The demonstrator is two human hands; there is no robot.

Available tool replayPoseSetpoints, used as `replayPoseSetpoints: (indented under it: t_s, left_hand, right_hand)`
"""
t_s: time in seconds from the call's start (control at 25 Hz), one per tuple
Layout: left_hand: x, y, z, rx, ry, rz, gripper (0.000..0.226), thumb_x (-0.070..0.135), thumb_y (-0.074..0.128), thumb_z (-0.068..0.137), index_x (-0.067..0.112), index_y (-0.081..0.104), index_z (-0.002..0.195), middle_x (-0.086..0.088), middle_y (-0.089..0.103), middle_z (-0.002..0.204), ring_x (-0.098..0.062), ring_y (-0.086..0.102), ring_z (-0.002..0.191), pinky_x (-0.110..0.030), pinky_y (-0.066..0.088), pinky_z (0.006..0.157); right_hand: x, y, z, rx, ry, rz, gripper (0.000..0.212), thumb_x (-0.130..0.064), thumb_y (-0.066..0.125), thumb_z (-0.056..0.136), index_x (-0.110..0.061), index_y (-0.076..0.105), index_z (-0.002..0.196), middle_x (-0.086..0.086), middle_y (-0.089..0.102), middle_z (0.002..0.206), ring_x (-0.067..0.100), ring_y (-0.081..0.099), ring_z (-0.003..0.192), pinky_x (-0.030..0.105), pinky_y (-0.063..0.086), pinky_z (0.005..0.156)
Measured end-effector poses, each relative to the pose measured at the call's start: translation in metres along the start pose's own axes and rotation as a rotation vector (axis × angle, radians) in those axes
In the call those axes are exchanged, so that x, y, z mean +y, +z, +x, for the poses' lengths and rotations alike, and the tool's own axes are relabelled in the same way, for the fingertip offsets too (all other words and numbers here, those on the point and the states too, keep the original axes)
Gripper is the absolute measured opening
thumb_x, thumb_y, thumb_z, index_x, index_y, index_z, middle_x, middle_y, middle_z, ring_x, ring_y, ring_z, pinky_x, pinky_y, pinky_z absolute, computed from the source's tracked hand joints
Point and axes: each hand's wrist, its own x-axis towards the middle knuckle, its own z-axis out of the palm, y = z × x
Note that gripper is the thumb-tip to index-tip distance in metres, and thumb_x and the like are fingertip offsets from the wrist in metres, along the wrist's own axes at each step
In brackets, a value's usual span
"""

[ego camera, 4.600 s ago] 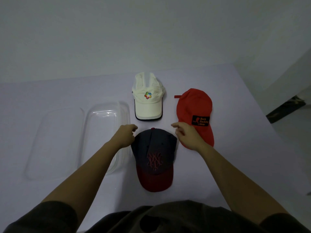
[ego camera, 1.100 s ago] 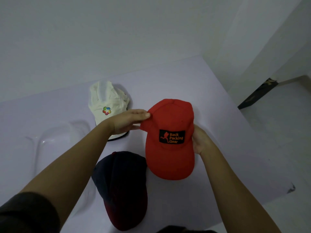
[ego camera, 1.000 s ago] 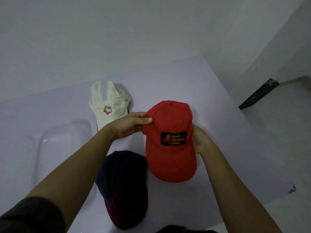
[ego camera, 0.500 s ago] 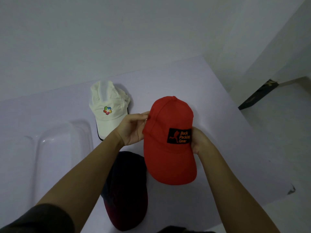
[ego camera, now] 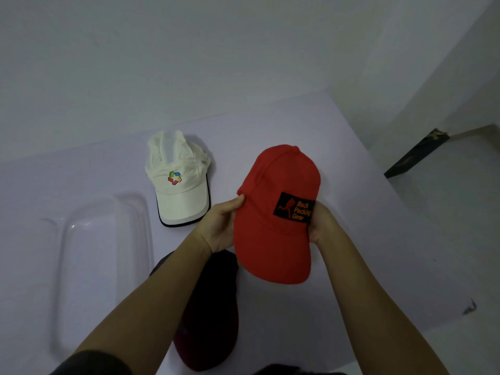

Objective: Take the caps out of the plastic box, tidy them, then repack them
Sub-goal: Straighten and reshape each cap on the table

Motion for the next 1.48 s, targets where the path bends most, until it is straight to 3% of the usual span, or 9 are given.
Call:
replayPoseSetpoints:
  t_s: [0.12,0.2,0.48,0.72,0.84,1.04,1.24,1.36,1.48]
  left_hand:
    - [-0.001,0.000,0.007,0.207,0.065,0.001,0.026,0.022,0.053,0.086,0.010,0.072,0.100,-0.008,0.075,0.092,-0.020,0.072,0.084,-0.031,0.059,0.071]
    - [-0.003,-0.004,0.012,0.313,0.104,0.001,0.031,0.021,0.042,0.093,0.012,0.063,0.114,-0.006,0.074,0.091,-0.020,0.071,0.081,-0.031,0.059,0.069]
    - [-0.009,-0.006,0.027,0.355,0.109,-0.068,0.042,0.022,0.039,0.088,0.012,0.057,0.125,-0.008,0.065,0.109,-0.024,0.064,0.093,-0.036,0.051,0.084]
    - [-0.002,-0.006,0.039,0.594,-0.090,0.261,0.023,0.009,0.031,0.080,0.018,0.051,0.072,-0.002,0.053,0.075,-0.018,0.050,0.070,-0.031,0.043,0.072]
    - [-0.007,-0.011,0.044,0.656,-0.102,0.270,0.034,0.003,0.028,0.090,0.011,0.061,0.089,-0.007,0.062,0.084,-0.020,0.057,0.077,-0.032,0.048,0.074]
    - [-0.020,-0.023,0.054,0.710,-0.099,0.251,0.032,0.007,0.031,0.098,-0.002,0.057,0.114,-0.012,0.062,0.102,-0.028,0.057,0.098,-0.039,0.046,0.085]
    - [-0.024,-0.044,0.061,0.911,-0.154,0.807,0.022,0.011,0.047,0.088,0.012,0.055,0.067,-0.005,0.055,0.069,-0.022,0.055,0.066,-0.032,0.052,0.070]
    - [-0.024,-0.038,0.052,1.005,-0.046,1.083,0.017,0.009,0.046,0.085,0.005,0.061,0.090,-0.005,0.057,0.083,-0.022,0.054,0.078,-0.029,0.045,0.073]
    - [-0.014,-0.029,0.046,0.919,0.204,0.970,0.033,0.007,0.039,0.089,0.009,0.058,0.116,-0.002,0.057,0.110,-0.019,0.052,0.103,-0.030,0.041,0.091]
  right_hand:
    - [-0.004,-0.001,0.001,-0.016,-0.026,0.056,0.045,-0.049,0.037,0.096,-0.017,0.061,0.118,0.005,0.065,0.108,0.021,0.064,0.098,0.037,0.053,0.078]
    - [-0.006,-0.006,0.002,-0.090,-0.070,0.142,0.053,-0.051,0.030,0.097,-0.018,0.051,0.132,0.006,0.062,0.116,0.023,0.059,0.106,0.041,0.048,0.087]
    - [-0.003,-0.008,-0.003,-0.342,-0.103,-0.082,0.051,-0.047,0.044,0.091,-0.015,0.057,0.128,0.010,0.064,0.124,0.025,0.061,0.113,0.039,0.051,0.092]
    - [0.005,-0.023,0.026,-0.174,-0.113,-0.164,0.056,-0.053,0.056,0.084,-0.019,0.056,0.129,0.007,0.064,0.124,0.024,0.061,0.114,0.044,0.042,0.103]
    - [0.018,-0.033,0.041,-0.077,-0.070,-0.158,0.056,-0.058,0.051,0.086,-0.020,0.057,0.128,0.007,0.063,0.126,0.023,0.059,0.115,0.044,0.041,0.105]
    - [0.031,-0.034,0.048,0.120,-0.272,-0.364,0.037,-0.031,0.042,0.098,-0.011,0.055,0.126,0.009,0.064,0.120,0.021,0.061,0.106,0.041,0.047,0.098]
    - [0.039,-0.036,0.053,0.335,-0.523,-0.800,0.029,-0.016,0.044,0.097,-0.003,0.061,0.116,0.014,0.065,0.112,0.025,0.060,0.104,0.030,0.045,0.089]
    - [0.038,-0.038,0.053,0.430,-0.650,-0.935,0.029,-0.010,0.047,0.094,0.001,0.059,0.119,0.020,0.060,0.115,0.030,0.056,0.110,0.030,0.041,0.093]
    - [0.025,-0.042,0.050,0.353,-0.639,-0.860,0.033,-0.012,0.041,0.098,-0.004,0.053,0.127,0.015,0.051,0.130,0.022,0.049,0.120,0.014,0.031,0.093]
